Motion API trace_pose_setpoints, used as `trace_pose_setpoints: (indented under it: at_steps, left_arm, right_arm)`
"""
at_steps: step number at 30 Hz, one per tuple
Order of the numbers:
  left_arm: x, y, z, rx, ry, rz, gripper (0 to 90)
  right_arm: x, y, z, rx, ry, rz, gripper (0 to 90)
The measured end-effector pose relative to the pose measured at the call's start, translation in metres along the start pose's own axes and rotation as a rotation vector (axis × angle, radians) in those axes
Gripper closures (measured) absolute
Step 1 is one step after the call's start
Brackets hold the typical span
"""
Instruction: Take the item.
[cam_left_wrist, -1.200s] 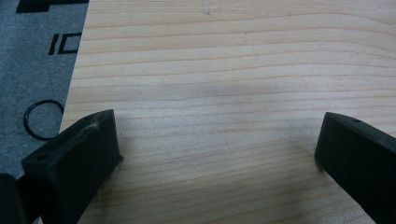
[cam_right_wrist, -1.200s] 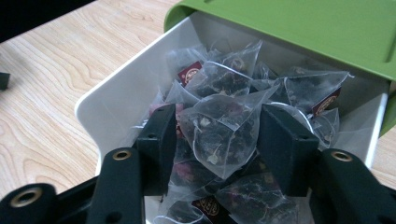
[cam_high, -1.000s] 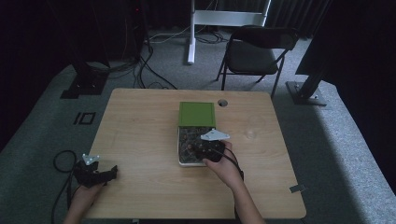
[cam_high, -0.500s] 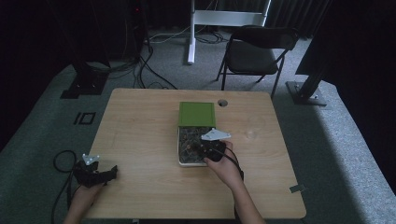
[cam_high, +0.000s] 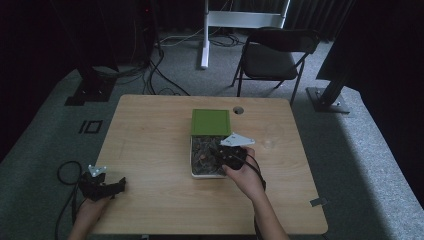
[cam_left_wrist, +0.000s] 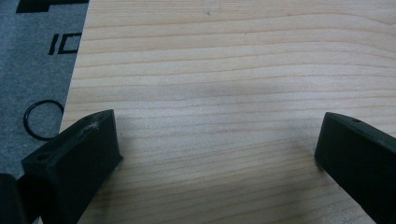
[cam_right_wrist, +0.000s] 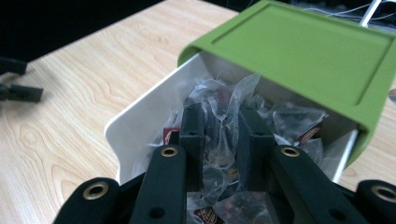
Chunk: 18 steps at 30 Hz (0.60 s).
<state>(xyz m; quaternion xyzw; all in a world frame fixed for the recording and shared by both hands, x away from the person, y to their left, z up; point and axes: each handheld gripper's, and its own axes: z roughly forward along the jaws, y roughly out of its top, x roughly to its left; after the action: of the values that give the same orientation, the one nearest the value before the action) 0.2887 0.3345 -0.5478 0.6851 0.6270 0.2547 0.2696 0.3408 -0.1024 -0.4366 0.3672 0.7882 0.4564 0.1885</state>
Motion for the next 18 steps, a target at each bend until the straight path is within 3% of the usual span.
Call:
trace_pose_setpoints:
  at_steps: [18]
  left_arm:
    - [0.0, 0.0, 0.0, 0.001, 0.0, 0.0, 0.3]
  right_arm:
    - [-0.021, 0.006, -0.021, -0.046, -0.044, 0.025, 76.3]
